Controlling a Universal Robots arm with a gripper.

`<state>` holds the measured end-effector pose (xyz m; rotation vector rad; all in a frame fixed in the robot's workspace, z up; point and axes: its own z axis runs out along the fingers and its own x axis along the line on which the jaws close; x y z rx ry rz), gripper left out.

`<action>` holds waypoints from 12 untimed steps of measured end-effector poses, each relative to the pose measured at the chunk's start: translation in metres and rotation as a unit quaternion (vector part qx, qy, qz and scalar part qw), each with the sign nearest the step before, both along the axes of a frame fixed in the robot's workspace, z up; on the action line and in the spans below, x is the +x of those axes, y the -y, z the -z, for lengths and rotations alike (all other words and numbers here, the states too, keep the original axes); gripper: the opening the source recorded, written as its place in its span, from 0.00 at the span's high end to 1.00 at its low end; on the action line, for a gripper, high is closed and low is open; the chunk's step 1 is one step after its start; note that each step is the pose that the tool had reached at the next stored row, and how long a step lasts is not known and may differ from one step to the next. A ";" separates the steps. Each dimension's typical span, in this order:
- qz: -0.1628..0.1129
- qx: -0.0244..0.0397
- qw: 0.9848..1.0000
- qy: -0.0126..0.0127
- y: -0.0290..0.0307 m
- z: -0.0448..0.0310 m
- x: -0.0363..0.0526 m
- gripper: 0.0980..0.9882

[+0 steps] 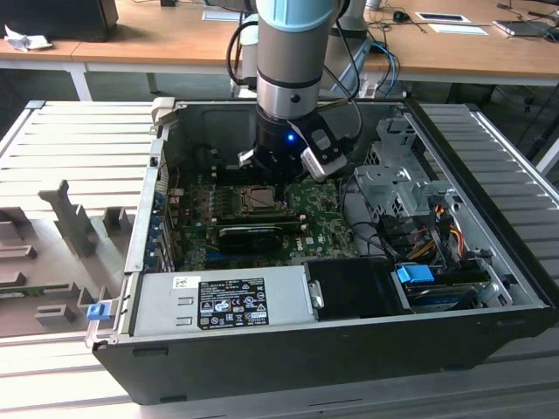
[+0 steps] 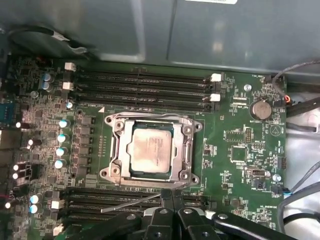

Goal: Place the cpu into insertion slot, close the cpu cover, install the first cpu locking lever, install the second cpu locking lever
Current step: 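Install the second cpu locking lever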

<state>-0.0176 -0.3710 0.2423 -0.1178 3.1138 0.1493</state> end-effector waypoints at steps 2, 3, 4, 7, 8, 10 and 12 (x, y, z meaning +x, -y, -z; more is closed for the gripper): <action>0.000 0.001 1.000 0.000 0.0032 0.0035 0.0000 0.99; -0.001 0.001 1.000 0.000 0.0042 0.0043 0.0000 0.99; -0.001 0.002 1.000 0.000 0.0051 0.0045 0.0000 0.99; -0.001 0.002 1.000 0.000 0.0066 0.0047 -0.0050 0.99; -0.001 0.016 1.000 0.000 0.0074 0.0048 -0.0107 0.99; -0.001 0.043 0.999 0.000 0.0143 0.0050 -0.0132 0.99; -0.001 0.043 0.999 0.000 0.0198 0.0054 -0.0218 0.99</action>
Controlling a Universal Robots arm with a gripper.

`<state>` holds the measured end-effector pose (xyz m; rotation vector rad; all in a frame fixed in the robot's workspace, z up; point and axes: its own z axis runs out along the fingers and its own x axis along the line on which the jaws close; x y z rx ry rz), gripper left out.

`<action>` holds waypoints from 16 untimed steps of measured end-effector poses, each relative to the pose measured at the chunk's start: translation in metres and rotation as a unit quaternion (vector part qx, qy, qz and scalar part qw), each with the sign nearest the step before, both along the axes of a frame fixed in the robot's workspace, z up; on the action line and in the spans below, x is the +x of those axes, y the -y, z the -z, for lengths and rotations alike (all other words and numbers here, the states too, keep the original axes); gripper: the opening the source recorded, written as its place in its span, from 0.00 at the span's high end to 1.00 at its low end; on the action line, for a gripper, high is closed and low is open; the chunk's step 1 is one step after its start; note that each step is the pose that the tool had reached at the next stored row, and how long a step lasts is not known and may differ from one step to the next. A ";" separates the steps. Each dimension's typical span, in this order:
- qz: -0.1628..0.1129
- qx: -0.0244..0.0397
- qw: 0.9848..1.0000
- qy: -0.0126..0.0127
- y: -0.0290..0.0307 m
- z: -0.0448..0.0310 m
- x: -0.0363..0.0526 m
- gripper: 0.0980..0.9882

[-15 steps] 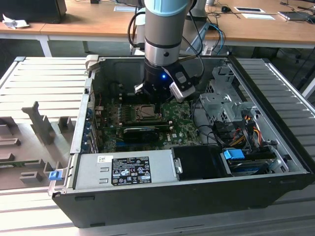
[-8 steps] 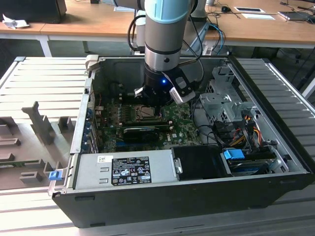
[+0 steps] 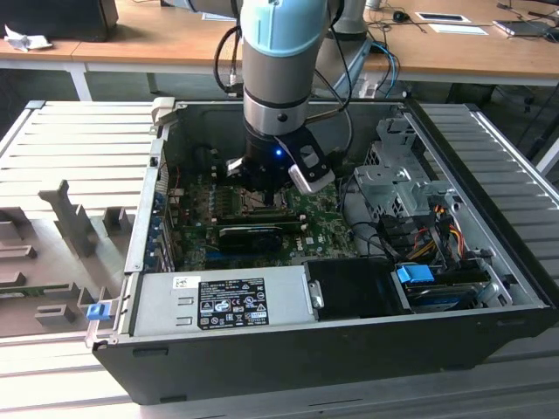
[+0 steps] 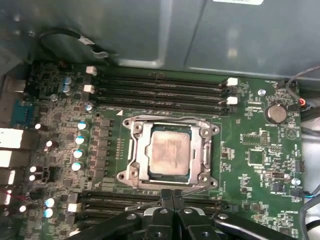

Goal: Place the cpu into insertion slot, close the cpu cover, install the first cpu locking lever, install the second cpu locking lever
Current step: 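Install the second cpu locking lever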

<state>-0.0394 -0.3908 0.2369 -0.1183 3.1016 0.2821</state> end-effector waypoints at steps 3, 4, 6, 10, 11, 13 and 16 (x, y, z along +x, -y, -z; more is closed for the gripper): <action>0.000 0.000 1.000 0.000 0.0011 0.0020 -0.0134 0.99; 0.000 0.000 1.000 0.000 0.0011 0.0031 -0.0157 0.99; 0.000 0.000 1.000 0.000 0.0012 0.0063 -0.0187 0.99; 0.000 0.001 1.000 0.000 0.0012 0.0137 -0.0208 0.99; 0.000 0.001 1.000 0.000 0.0012 0.0151 -0.0212 0.99; 0.000 0.008 1.000 0.000 0.0013 0.0179 -0.0227 0.99; 0.000 0.023 1.000 0.000 0.0015 0.0186 -0.0258 0.99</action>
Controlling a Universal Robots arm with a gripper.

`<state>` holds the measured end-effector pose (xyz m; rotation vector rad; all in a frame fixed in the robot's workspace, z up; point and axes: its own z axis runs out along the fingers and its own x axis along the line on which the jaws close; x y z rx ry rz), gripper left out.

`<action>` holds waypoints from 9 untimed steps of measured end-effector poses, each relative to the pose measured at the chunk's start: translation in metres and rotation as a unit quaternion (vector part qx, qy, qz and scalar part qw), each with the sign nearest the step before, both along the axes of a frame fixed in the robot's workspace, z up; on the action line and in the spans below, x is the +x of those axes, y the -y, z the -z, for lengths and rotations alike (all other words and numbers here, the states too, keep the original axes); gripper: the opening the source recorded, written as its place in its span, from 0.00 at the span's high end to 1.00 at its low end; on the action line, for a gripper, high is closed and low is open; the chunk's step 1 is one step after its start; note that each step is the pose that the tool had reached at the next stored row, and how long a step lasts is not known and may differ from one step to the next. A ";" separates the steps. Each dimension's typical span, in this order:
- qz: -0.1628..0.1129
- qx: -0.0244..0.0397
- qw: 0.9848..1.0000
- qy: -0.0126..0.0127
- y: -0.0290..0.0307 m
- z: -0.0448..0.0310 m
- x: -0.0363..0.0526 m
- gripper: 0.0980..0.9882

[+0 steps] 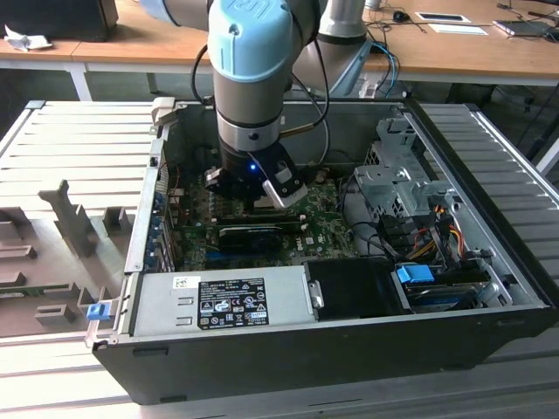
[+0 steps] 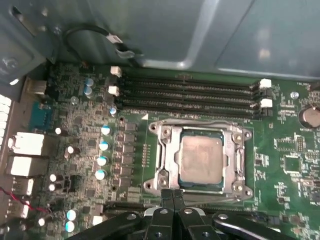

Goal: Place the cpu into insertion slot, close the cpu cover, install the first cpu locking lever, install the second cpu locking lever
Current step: 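Install the second cpu locking lever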

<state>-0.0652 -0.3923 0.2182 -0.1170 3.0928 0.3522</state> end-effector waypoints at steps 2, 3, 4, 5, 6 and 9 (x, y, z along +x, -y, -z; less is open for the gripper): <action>0.000 0.004 1.000 0.000 0.0021 0.0006 -0.0010 0.99; 0.000 0.006 1.000 0.000 0.0046 0.0008 -0.0017 0.99; 0.000 0.009 1.000 0.000 0.0063 0.0008 -0.0031 0.99; 0.000 0.010 1.000 0.000 0.0075 0.0010 -0.0036 0.99; 0.000 0.010 1.000 0.000 0.0083 0.0013 -0.0036 0.99; -0.003 0.012 1.000 0.000 0.0110 0.0021 -0.0037 0.99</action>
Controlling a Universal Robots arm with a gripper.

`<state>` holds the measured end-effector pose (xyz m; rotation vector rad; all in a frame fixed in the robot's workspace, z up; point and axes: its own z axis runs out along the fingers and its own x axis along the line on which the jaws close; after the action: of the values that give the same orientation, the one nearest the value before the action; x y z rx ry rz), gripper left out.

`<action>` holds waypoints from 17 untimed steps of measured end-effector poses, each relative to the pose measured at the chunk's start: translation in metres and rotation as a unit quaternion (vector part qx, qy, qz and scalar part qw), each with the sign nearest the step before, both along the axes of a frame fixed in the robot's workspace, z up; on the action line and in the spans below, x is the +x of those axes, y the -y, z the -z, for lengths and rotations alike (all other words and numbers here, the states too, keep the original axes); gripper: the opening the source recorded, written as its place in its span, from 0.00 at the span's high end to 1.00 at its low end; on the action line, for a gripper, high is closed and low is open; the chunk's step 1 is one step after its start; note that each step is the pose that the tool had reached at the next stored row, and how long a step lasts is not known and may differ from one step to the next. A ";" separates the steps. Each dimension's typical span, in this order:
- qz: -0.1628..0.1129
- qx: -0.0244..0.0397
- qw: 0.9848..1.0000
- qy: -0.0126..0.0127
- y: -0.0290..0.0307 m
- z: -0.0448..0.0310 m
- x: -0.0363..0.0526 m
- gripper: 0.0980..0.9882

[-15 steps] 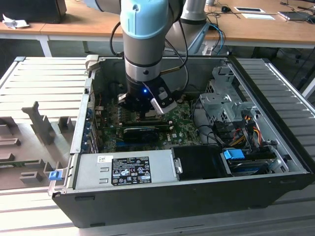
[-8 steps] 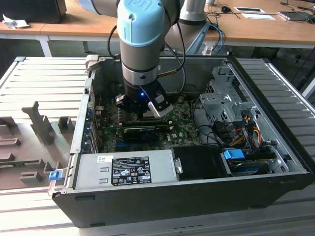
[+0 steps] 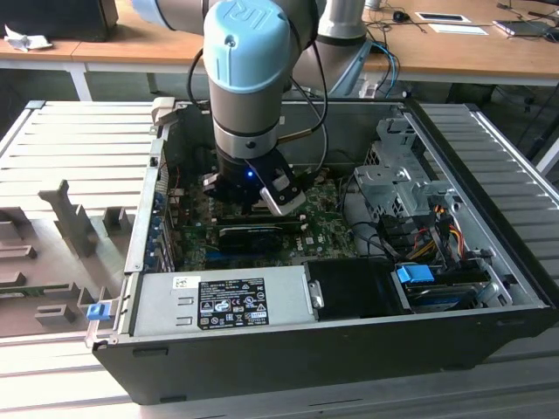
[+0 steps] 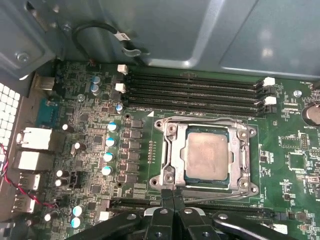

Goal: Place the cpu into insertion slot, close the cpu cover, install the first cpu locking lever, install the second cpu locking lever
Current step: 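Install the second cpu locking lever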

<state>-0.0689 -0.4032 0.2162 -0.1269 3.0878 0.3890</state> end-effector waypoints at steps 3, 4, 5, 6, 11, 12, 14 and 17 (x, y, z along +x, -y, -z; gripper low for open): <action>-0.001 0.004 1.000 0.000 0.0030 0.0003 -0.0050 0.99; -0.001 0.005 1.000 0.000 0.0038 0.0013 -0.0074 0.99; -0.001 0.007 1.000 0.000 0.0038 0.0024 -0.0080 0.99; -0.001 0.009 1.000 0.000 0.0038 0.0034 -0.0080 0.99; -0.001 0.016 1.000 0.000 0.0038 0.0118 -0.0084 0.99; -0.001 0.017 1.000 0.000 0.0038 0.0128 -0.0084 0.99; -0.001 0.018 1.000 0.000 0.0039 0.0135 -0.0087 0.99; -0.001 0.020 1.000 0.000 0.0038 0.0143 -0.0089 0.99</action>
<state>-0.0778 -0.4070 0.2018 -0.1282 3.0776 0.4518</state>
